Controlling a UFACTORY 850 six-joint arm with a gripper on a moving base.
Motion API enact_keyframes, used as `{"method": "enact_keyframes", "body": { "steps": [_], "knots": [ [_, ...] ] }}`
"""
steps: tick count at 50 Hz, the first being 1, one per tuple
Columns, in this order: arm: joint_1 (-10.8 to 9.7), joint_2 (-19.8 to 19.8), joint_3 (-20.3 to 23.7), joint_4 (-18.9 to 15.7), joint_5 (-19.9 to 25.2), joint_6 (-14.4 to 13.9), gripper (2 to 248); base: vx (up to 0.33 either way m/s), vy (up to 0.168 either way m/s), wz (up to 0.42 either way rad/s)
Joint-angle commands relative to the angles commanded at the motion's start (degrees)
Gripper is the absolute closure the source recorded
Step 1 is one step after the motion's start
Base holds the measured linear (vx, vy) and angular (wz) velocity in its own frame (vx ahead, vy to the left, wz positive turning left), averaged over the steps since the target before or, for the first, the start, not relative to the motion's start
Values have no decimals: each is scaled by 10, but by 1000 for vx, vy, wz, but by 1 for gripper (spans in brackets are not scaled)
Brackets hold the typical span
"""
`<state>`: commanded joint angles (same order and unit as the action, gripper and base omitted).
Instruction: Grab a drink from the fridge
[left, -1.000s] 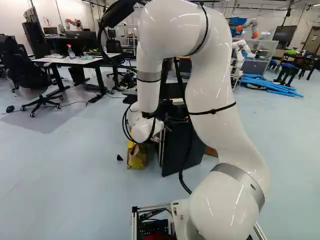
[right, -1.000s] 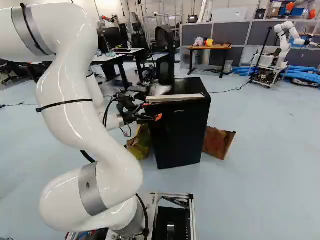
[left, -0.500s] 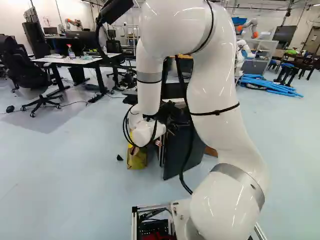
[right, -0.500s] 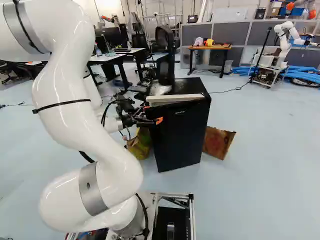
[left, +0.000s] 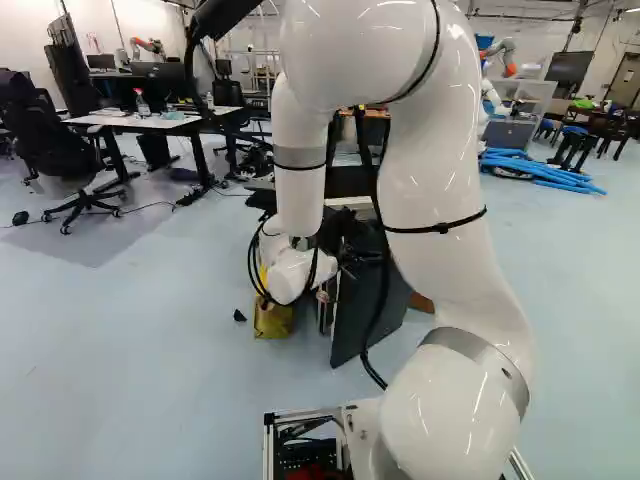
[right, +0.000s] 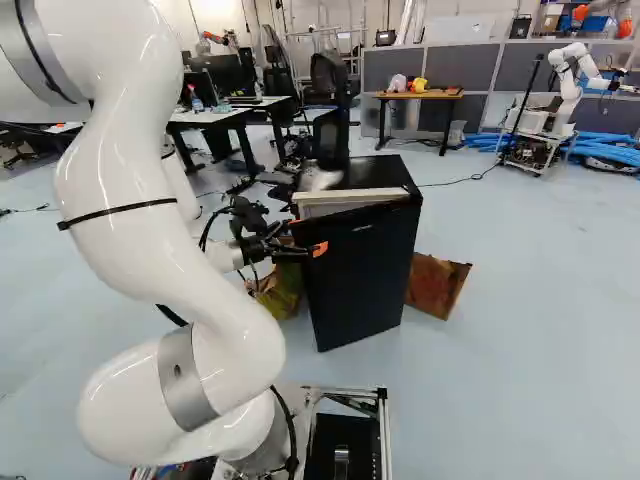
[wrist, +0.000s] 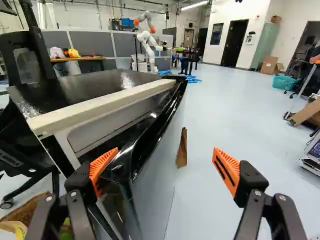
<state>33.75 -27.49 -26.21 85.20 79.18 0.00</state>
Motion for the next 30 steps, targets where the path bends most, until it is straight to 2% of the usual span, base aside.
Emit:
{"method": "enact_keyframes", "body": {
  "steps": [30],
  "knots": [
    [23,25,61,40,0,0,3,0,0,0]
  ]
}}
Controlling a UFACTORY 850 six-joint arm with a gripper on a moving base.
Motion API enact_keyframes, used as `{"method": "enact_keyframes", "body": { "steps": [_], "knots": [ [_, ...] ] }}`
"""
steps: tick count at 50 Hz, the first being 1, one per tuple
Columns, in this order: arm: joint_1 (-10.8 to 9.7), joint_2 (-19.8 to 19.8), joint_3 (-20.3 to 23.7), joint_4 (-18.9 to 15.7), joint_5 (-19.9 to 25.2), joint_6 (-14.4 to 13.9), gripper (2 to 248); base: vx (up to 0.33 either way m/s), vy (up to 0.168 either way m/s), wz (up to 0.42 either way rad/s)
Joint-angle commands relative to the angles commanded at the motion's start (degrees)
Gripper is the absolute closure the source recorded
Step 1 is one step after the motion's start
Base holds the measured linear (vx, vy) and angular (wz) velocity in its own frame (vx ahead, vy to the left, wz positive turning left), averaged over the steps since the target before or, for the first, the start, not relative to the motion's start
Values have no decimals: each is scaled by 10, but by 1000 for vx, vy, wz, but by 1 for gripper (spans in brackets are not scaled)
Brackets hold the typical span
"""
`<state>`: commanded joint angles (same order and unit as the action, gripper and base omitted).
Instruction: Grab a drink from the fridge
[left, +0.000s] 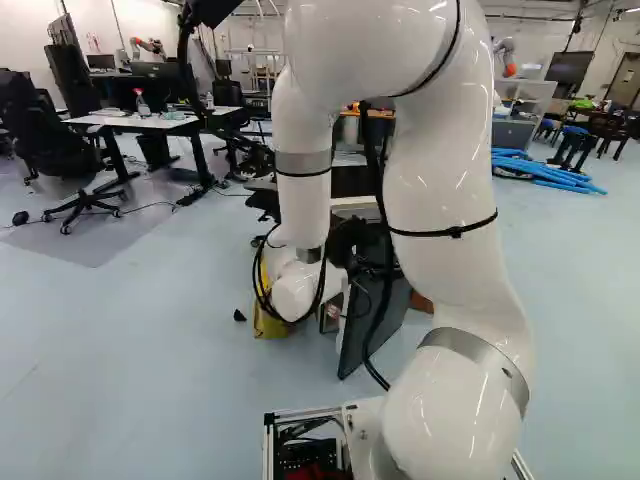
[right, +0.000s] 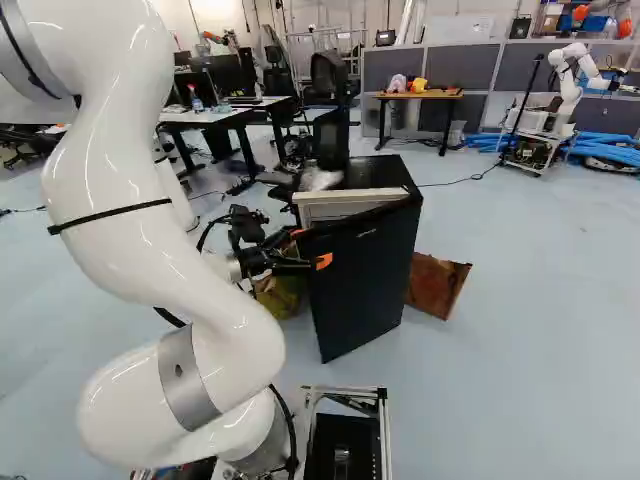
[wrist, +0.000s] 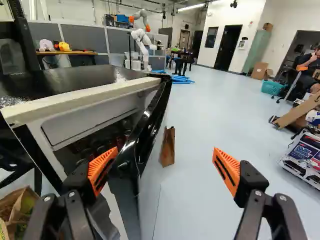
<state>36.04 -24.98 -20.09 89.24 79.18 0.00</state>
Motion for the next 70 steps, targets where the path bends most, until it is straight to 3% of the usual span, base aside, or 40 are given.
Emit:
{"method": "enact_keyframes", "body": {
  "steps": [35,70],
  "knots": [
    [8,18,63,54,0,0,3,0,0,0],
    [-64,15,38,117,0,0,3,0,0,0]
  ]
}}
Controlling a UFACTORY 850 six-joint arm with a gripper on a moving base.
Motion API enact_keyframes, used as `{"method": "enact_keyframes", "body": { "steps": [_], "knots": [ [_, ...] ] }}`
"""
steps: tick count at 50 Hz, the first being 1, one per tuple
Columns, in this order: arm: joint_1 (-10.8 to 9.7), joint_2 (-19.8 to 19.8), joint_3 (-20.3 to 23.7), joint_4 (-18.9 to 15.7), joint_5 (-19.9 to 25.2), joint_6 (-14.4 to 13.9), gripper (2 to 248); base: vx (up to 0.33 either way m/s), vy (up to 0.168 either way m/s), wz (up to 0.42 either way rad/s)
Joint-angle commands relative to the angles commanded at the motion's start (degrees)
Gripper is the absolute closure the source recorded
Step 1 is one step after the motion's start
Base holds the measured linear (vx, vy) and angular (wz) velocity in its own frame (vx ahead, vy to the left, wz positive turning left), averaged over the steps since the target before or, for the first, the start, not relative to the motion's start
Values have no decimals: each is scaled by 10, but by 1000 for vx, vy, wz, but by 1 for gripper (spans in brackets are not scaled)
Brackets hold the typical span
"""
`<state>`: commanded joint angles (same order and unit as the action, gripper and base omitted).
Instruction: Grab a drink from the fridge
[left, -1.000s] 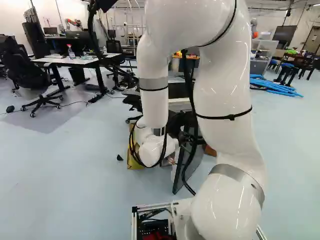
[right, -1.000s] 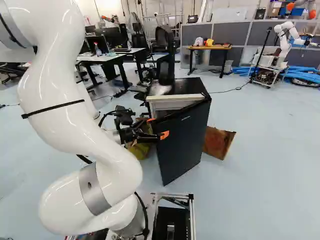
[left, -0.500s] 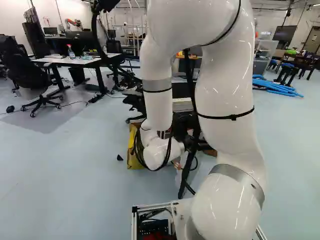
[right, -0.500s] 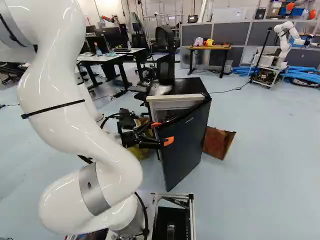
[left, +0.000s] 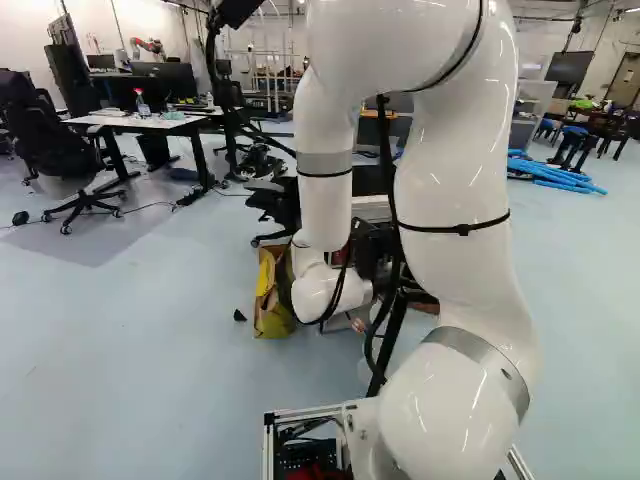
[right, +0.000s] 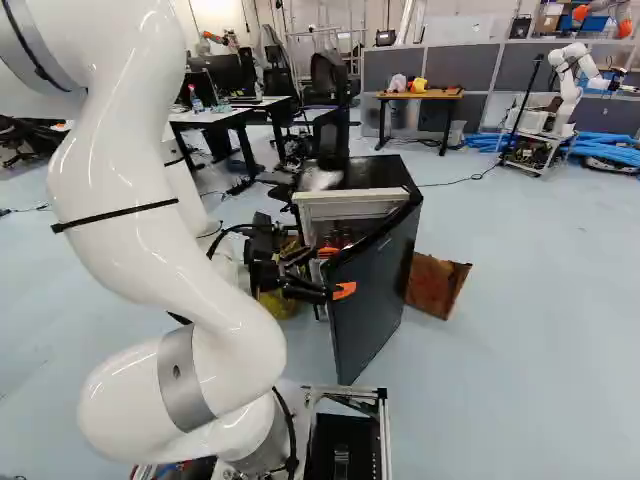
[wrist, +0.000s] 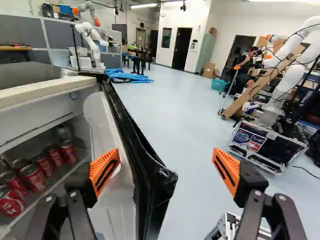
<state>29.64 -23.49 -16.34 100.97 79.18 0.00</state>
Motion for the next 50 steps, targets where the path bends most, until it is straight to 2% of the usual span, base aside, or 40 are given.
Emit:
{"method": "enact_keyframes", "body": {
  "steps": [50],
  "knots": [
    [-120,-4,-55,97,0,0,3,0,0,0]
  ]
}}
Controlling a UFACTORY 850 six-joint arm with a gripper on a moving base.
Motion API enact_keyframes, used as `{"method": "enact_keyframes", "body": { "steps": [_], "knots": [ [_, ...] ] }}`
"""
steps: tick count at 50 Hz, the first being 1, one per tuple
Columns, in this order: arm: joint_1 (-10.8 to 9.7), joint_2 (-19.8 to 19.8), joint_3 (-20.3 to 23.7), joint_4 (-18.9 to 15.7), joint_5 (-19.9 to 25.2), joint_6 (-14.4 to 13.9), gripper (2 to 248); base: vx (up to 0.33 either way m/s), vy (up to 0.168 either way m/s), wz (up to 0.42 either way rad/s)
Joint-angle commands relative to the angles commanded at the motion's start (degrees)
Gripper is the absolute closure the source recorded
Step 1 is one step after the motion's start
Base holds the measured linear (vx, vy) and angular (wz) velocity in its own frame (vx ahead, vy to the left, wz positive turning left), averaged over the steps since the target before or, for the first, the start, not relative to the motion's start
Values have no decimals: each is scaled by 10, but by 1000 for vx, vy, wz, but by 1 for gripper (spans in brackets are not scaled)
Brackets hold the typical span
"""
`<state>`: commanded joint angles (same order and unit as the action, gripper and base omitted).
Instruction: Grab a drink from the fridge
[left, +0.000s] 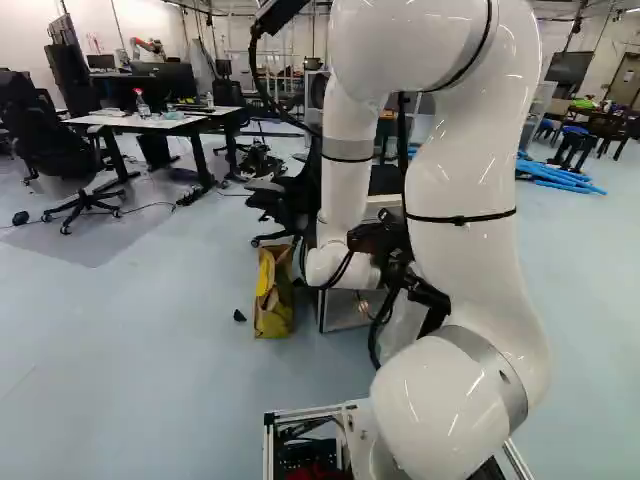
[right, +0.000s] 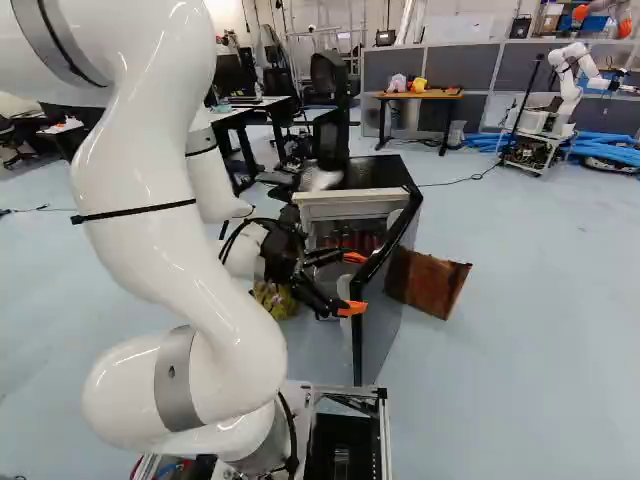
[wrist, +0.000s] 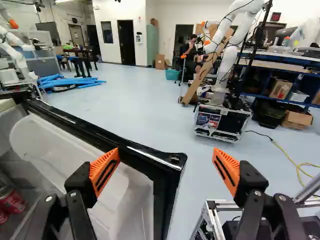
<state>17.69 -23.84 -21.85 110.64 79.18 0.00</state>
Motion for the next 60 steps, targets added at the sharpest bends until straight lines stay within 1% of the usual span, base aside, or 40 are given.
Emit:
{"method": "enact_keyframes", "body": {
  "steps": [24,37,60],
  "knots": [
    [-66,-2,-34,47,0,0,3,0,0,0],
    [-108,-3,-56,68,-4,0,3,0,0,0],
    [-180,-10,-100,70,-29,0,3,0,0,0]
  ]
}}
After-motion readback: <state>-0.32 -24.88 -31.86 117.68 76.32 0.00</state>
